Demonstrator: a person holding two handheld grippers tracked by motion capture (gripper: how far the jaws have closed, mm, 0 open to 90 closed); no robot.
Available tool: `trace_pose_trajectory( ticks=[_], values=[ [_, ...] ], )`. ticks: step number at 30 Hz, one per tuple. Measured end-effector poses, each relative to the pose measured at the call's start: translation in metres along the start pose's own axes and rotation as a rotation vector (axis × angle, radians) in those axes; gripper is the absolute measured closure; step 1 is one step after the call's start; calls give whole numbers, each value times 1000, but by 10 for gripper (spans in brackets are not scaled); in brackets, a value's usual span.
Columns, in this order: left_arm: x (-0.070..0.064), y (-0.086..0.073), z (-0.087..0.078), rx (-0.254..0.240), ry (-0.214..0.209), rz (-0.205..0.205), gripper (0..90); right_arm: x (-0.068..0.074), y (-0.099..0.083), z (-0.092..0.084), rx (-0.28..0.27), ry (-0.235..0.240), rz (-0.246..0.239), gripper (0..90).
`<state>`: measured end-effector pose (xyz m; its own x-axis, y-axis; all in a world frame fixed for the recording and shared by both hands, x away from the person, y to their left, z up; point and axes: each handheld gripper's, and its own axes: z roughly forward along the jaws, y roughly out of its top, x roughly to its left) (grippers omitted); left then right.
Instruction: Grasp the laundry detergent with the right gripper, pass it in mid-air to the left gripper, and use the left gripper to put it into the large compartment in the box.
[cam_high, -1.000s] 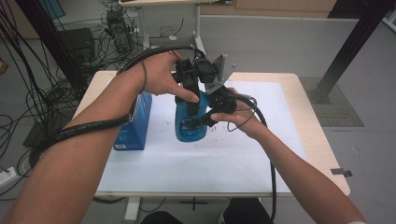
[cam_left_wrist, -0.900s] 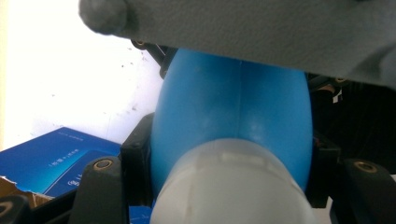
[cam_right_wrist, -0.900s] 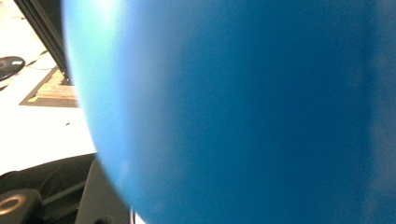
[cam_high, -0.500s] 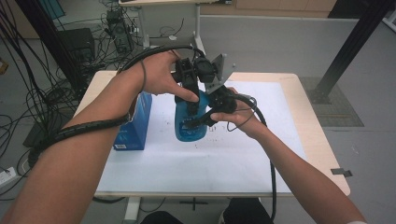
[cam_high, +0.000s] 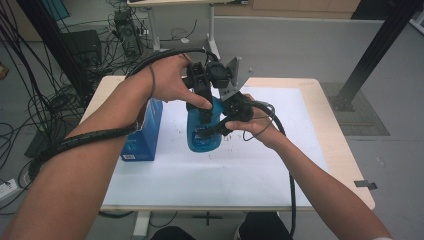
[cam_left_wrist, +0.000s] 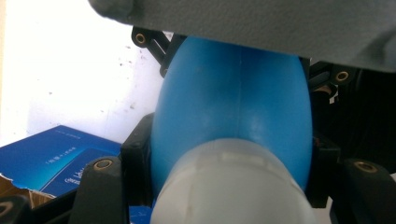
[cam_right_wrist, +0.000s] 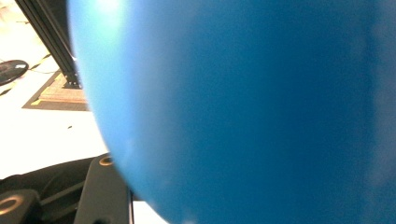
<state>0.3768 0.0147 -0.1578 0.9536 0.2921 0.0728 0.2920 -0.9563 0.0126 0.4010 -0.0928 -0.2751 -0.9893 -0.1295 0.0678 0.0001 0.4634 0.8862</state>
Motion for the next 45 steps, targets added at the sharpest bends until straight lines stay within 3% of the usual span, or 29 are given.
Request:
trace_pose_trajectory(
  ticks=[27,36,45],
  values=[
    [1,-1,-2,-2,-2,-12,377,0,-1,-1,-22,5,15,398],
    [2,-2,-4,-10,0,-25,377,-2,-4,-3,-28,-10,43,311],
    [3,-2,-4,1,3,-45,376,-2,-8,-6,3,-41,53,189]
  ],
)
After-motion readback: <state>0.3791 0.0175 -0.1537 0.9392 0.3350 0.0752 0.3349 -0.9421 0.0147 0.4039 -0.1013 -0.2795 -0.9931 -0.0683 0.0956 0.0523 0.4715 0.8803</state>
